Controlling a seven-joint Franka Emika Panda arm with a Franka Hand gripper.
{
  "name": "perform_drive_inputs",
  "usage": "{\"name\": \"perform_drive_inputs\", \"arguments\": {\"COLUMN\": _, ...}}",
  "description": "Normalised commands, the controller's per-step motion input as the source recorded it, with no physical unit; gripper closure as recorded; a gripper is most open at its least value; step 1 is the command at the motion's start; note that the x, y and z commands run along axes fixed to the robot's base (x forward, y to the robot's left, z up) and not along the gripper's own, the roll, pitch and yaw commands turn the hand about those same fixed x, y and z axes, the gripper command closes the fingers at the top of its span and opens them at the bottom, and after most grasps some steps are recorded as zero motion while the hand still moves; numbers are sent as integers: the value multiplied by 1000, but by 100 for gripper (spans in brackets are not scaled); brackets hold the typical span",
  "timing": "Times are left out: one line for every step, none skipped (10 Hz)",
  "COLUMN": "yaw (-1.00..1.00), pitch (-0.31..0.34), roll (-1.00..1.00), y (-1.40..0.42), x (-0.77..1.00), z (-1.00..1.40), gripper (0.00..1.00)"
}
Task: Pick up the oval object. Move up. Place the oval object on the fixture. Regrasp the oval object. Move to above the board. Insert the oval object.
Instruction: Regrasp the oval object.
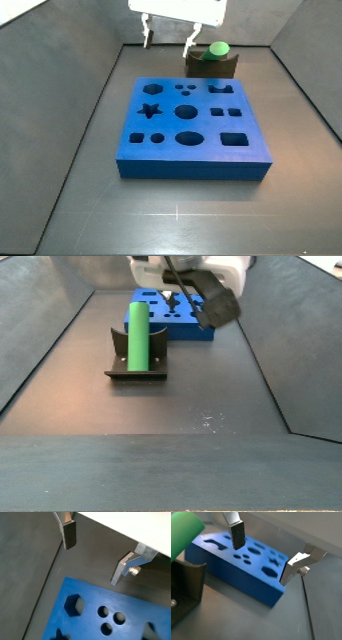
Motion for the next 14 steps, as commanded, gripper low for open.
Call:
{"name": "perform_drive_inputs", "arguments": {"yaw": -935, "pitch": -172, "roll": 1000, "y": 6, "x": -59, "z": -5, "gripper": 0}}
{"name": "perform_drive_inputs", "arguments": {"yaw": -938, "pitch": -197, "roll": 1000, "y": 4, "x": -49, "z": 12, "gripper": 0}}
{"name": "perform_drive_inputs", "arguments": {"yaw": -939, "pitch": -212, "roll": 1000, "y": -10, "x": -44, "z": 6, "gripper": 0}}
{"name": "perform_drive_inputs", "arguments": {"yaw": -937, "pitch": -230, "roll": 1000, "y": -19, "x": -47, "z": 11, "gripper": 0}}
{"name": "perform_drive_inputs", "arguments": {"yaw": -939, "pitch": -237, "roll": 1000, "y": -15, "x": -48, "z": 11, "gripper": 0}}
{"name": "perform_drive_inputs", "arguments": {"yaw": -941, "pitch": -249, "roll": 1000, "y": -15, "x": -47, "z": 9, "gripper": 0}}
{"name": "perform_drive_inputs", "arguments": {"yaw": -943, "pitch": -251, "roll": 1000, "y": -13, "x": -46, "z": 9, "gripper": 0}}
{"name": "perform_drive_inputs", "arguments": {"yaw": -946, "pitch": -247, "roll": 1000, "y": -12, "x": -48, "z": 3, "gripper": 0}}
{"name": "perform_drive_inputs", "arguments": {"yaw": -953, "pitch": -239, "roll": 1000, "y": -11, "x": -43, "z": -2, "gripper": 0}}
{"name": "perform_drive_inputs", "arguments": {"yaw": -961, "pitch": -224, "roll": 1000, "y": -11, "x": -42, "z": -3, "gripper": 0}}
{"name": "perform_drive_inputs", "arguments": {"yaw": -971, "pitch": -202, "roll": 1000, "y": -7, "x": -45, "z": -3, "gripper": 0}}
{"name": "perform_drive_inputs", "arguments": {"yaw": -988, "pitch": -157, "roll": 1000, "y": -7, "x": -54, "z": 0, "gripper": 0}}
{"name": "perform_drive_inputs", "arguments": {"yaw": -1000, "pitch": -99, "roll": 999, "y": -6, "x": -54, "z": 9, "gripper": 0}}
{"name": "perform_drive_inputs", "arguments": {"yaw": -1000, "pitch": 20, "roll": 984, "y": -11, "x": -47, "z": 19, "gripper": 0}}
